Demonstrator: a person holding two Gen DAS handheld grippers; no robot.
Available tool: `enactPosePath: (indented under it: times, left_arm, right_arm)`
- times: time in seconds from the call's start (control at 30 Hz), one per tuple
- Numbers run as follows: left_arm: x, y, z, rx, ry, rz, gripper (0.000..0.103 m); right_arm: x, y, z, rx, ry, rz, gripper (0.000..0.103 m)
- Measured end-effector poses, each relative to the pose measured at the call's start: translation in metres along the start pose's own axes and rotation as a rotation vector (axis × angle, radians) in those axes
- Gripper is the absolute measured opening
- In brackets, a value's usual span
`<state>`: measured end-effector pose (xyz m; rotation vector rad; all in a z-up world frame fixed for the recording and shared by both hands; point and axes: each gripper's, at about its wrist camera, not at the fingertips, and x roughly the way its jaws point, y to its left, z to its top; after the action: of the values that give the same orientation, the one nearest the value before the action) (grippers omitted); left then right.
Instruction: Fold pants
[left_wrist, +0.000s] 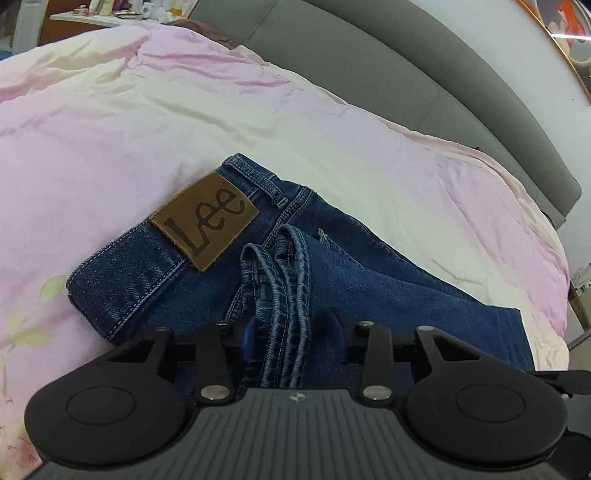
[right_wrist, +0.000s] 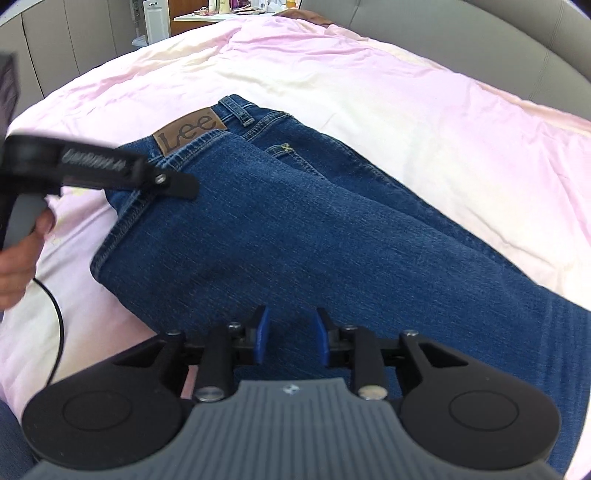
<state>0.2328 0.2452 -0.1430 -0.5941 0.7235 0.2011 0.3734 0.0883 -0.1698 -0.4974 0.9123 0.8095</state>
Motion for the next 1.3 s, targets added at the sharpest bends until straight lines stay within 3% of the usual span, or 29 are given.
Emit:
enactPosePath:
  times: [0.03, 0.13, 0.23, 0.33, 0.4, 0.6, 0.7, 0.9, 1.1, 1.23, 1.3]
  left_arm:
    - [-0.002, -0.002, -0.001, -0.008, -0.014, 0.016, 0.023]
    - [-0.013, -0.012, -0.007, 0.001, -0.067, 0.038, 0.02]
    - [-0.031, -0.038, -0.011, 0.144, -0.135, 0.079, 0.019]
    - [-0.052, -0.068, -0.008, 0.274, -0.2, 0.083, 0.018]
    - [-0.063, -0.087, -0.004, 0.348, -0.234, 0.085, 0.018]
    - [-0.08, -0.12, 0.016, 0.506, -0.273, 0.07, 0.018]
    - [-0.084, -0.12, 0.039, 0.56, -0.245, 0.022, 0.018]
    - [-0.058, -0.089, 0.097, 0.531, -0.134, -0.035, 0.018]
    - [0.041, -0.026, 0.096, 0.395, 0.121, 0.08, 0.018]
    - [0.068, 0.0, 0.078, 0.35, 0.125, 0.123, 0.019]
    - [0.067, -0.006, 0.075, 0.39, 0.105, 0.152, 0.019]
  right_arm:
    - [-0.001, -0.002, -0.001, -0.004, -0.004, -0.012, 0.024]
    - [-0.003, -0.01, -0.006, 0.011, -0.002, -0.051, 0.024]
    - [-0.011, -0.022, -0.013, 0.032, -0.001, -0.085, 0.025]
    - [-0.019, -0.034, -0.02, 0.041, -0.004, -0.119, 0.036]
    - [-0.024, -0.041, -0.025, 0.05, -0.005, -0.141, 0.037]
    - [-0.037, -0.062, -0.039, 0.113, 0.0, -0.16, 0.042]
    - [-0.047, -0.067, -0.041, 0.108, -0.014, -0.164, 0.044]
    - [-0.062, -0.082, -0.049, 0.121, -0.049, -0.177, 0.048]
    - [-0.061, -0.106, -0.07, 0.179, -0.039, -0.179, 0.048]
    - [-0.066, -0.126, -0.091, 0.192, -0.017, -0.195, 0.048]
    - [-0.072, -0.136, -0.103, 0.196, -0.011, -0.215, 0.048]
